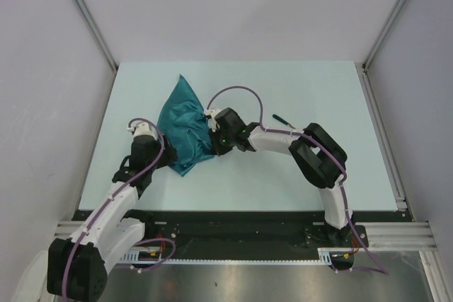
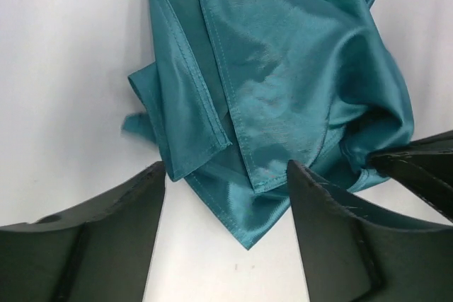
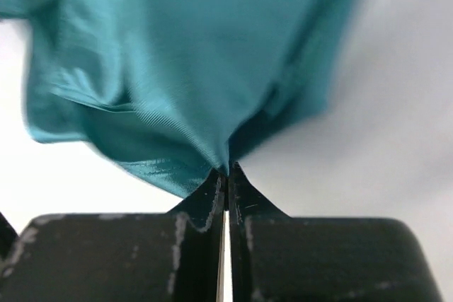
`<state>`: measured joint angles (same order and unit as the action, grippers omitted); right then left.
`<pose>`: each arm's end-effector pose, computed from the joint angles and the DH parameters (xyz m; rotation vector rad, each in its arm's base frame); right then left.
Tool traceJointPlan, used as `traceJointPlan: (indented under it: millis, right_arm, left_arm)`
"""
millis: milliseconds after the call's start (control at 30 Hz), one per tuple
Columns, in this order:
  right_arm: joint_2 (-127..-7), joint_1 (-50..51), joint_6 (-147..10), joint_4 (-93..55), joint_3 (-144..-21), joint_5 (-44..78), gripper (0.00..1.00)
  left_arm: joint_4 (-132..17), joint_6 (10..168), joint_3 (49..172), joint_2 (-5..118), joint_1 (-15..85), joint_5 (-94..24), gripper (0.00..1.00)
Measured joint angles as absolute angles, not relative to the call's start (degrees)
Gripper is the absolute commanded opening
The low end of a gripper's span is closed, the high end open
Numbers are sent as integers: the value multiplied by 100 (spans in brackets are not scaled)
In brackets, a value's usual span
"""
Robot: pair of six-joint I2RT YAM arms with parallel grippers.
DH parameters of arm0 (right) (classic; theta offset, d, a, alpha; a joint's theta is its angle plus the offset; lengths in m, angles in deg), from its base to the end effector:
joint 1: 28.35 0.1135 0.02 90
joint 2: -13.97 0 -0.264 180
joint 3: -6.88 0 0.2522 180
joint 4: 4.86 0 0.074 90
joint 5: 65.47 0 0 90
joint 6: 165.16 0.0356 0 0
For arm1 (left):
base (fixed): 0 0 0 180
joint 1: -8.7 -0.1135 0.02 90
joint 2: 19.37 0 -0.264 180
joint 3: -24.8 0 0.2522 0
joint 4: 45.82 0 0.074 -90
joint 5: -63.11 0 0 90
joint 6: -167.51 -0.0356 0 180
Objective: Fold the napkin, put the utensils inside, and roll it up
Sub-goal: Move the napkin to the centre of the board
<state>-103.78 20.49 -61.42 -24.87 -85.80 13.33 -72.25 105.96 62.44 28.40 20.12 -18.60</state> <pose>0.2898 0.3420 0.1631 -0.8397 2.3234 0.7368 0.1760 -0.0303 0.1996 -0.4068 2.1728 -0.2287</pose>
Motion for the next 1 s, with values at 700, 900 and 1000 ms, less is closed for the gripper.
traceJointPlan:
  millis: [700,900,1000]
  right_arm:
    - [-8507,978,-6033,-2814,-6278,1908,0]
    - [-8507,974,-6027,-2821,-6281,1914,0]
    - [-8507,950,-6029,-2823,-6281,1912,0]
  left_arm:
    - [-7070,10244,7197,5091,3542,-555,55]
    - [-7459,10388,7295,5065,3319,-347,51]
    - [-7688,10499,7462,5229,3088,-340,48]
